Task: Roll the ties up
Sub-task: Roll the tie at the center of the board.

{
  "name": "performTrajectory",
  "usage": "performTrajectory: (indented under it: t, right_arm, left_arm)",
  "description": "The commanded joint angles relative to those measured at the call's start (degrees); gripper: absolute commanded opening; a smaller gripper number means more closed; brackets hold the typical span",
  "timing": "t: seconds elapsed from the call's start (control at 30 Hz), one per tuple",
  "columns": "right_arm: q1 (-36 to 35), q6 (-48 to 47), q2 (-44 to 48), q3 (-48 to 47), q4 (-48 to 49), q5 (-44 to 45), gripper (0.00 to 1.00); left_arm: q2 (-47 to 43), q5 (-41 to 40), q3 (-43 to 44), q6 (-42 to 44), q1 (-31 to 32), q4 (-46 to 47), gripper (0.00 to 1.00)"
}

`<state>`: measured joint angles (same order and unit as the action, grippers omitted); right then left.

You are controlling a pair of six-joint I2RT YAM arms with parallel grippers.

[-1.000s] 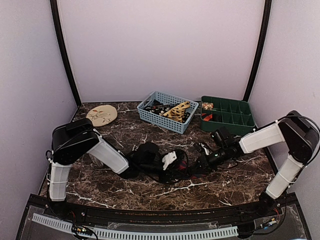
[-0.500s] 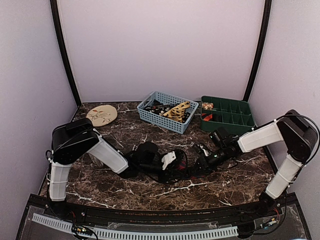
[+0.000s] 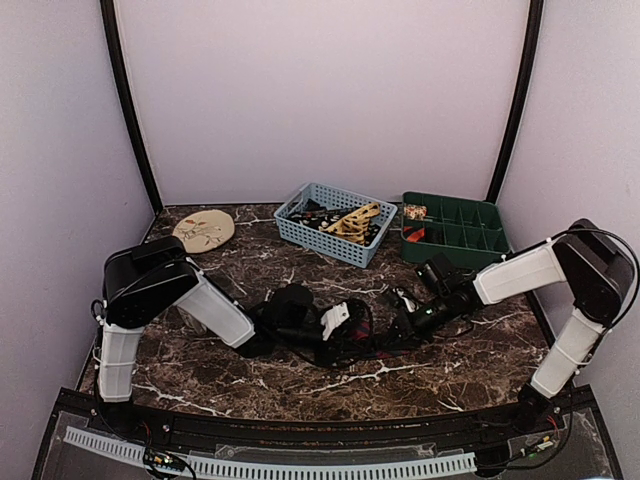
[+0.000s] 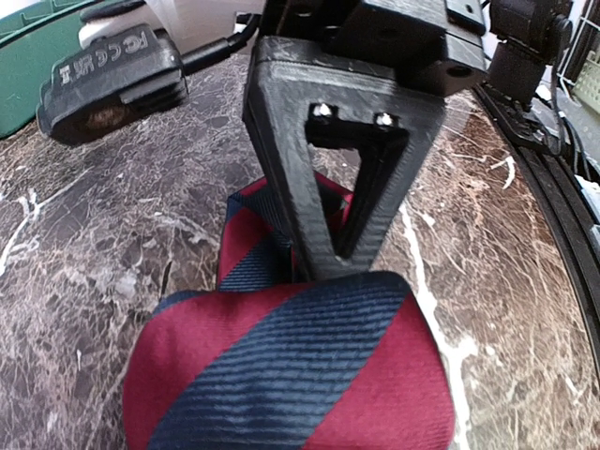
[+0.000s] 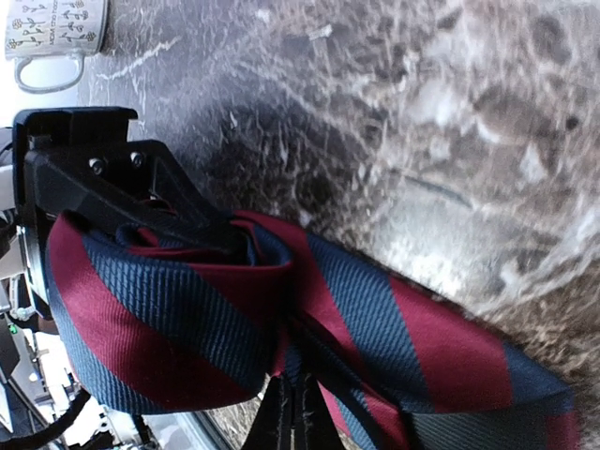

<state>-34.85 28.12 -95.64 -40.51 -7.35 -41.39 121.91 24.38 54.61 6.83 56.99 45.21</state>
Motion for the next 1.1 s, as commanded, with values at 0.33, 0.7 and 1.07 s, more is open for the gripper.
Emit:
performTrajectory:
  t: [0.33, 0.7, 1.07]
  right_arm:
    - [1.0, -1.2, -3.2, -1.3, 5.0, 6.0, 0.0]
    - [1.3, -4.6, -7.0, 3.6, 4.4, 9.4, 0.0]
    - [2.2, -4.6, -7.9, 4.4, 5.0, 9.2, 0.0]
  left_arm:
    - [-0.1, 7.9, -4.6, 2.1, -2.6, -1.5, 0.15]
    - [-8.4, 11.5, -2.6, 0.9, -3.8, -0.9, 0.16]
    - [-8.5, 8.3, -2.1, 9.4, -3.5, -15.0, 0.17]
